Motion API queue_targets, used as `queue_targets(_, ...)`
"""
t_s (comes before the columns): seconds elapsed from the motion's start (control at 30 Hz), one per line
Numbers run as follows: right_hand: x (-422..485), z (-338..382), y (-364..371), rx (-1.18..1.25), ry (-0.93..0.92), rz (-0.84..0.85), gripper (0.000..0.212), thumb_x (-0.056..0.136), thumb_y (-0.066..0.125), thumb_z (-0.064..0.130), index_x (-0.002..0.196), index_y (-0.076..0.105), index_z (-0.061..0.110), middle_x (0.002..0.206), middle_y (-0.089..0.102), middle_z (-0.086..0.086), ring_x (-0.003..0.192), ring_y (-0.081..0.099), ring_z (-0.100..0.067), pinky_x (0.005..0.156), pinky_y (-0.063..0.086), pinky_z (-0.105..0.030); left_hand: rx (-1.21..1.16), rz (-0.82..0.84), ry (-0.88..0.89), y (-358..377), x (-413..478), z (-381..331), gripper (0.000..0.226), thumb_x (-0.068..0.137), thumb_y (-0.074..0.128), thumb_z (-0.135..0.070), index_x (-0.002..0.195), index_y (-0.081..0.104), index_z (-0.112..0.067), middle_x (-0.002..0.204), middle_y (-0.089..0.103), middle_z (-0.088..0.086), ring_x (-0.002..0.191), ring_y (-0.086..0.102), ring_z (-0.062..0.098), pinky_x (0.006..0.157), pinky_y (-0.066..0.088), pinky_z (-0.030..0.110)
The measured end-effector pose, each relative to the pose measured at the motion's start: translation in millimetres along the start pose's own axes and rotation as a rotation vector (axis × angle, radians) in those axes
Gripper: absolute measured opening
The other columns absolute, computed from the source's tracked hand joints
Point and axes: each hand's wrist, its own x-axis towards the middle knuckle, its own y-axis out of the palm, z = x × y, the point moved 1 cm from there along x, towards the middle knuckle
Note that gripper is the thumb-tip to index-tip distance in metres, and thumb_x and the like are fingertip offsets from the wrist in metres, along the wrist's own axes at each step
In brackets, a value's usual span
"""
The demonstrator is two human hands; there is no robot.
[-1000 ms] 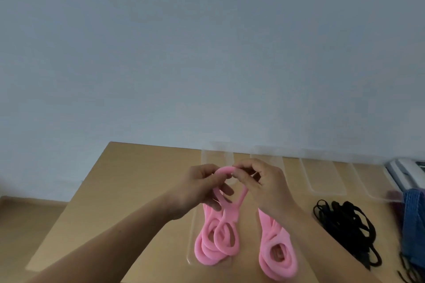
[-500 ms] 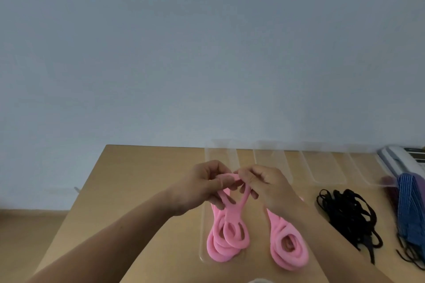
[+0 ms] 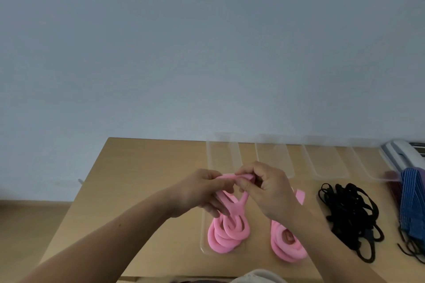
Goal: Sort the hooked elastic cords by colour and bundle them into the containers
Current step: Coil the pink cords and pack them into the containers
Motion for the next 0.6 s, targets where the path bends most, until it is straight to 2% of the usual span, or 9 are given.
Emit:
queue_targets(0.1,-1.5,-3.6,1.9,-0.102,-0.105,-0.041,0.021,0.081,0.075,0.008,0.087,0.069,0.027,0.079,0.066,0.018,0.074,0.064,-0.004,0.062,0.047,-0.011,-0.075,-0.033,0.040,1.4,1.2,-2.1,0.023,0.096,0.062,-0.020,0.101,0.062,0.002,0.086,0.069,0.019,0.071,0.065,0.026,0.066,0.055,0.033)
queue_targets(0.17,-2.2,-4.8,1.6,-0.129,-0.178,-0.077,0.013,0.081,0.073,0.008,0.087,0.070,0.019,0.078,0.064,0.018,0.073,0.062,-0.001,0.061,0.047,-0.011,-0.115,-0.030,0.040,2.7,1.4,-4.4,0.022,0.095,0.062,-0.019,0.100,0.062,0.002,0.086,0.067,0.020,0.068,0.064,0.026,0.061,0.054,0.032)
queue_targets(0.3,-2.3,-4.7,1.4,-0.198,-0.266,-0.090,0.012,0.080,0.072,0.008,0.087,0.070,0.018,0.081,0.063,0.016,0.073,0.059,0.002,0.061,0.045,-0.010,-0.159,-0.037,0.004,5.1,1.2,-5.7,0.035,0.098,0.055,-0.027,0.102,0.062,0.007,0.090,0.065,0.023,0.068,0.064,0.032,0.054,0.052,0.030)
queue_targets(0.4,-3.6,-7.3,1.8,-0.258,-0.294,-0.069,0.005,0.083,0.068,0.020,0.088,0.070,0.018,0.083,0.061,0.018,0.074,0.057,0.004,0.062,0.044,-0.009,-0.176,-0.042,0.015,4.3,1.7,-3.7,0.028,0.098,0.057,-0.023,0.099,0.062,0.005,0.087,0.064,0.024,0.065,0.061,0.027,0.056,0.052,0.029)
queue_targets(0.5,-6.7,-9.2,2.0,-0.181,-0.210,-0.056,0.009,0.083,0.070,0.025,0.090,0.071,0.021,0.085,0.065,0.018,0.078,0.061,0.000,0.064,0.048,-0.012,-0.189,-0.071,0.041,3.7,1.1,-1.3,0.017,0.095,0.062,-0.015,0.098,0.061,0.002,0.086,0.066,0.022,0.067,0.060,0.026,0.060,0.053,0.029)
queue_targets(0.6,-8.8,-8.9,0.7,0.049,0.072,0.019,0.014,0.083,0.076,0.020,0.094,0.069,0.026,0.086,0.069,0.010,0.082,0.067,-0.010,0.069,0.057,-0.024,-0.131,-0.151,0.098,3.9,0.4,-0.3,0.020,0.091,0.066,-0.008,0.102,0.060,0.008,0.085,0.068,0.024,0.073,0.061,0.031,0.063,0.055,0.030)
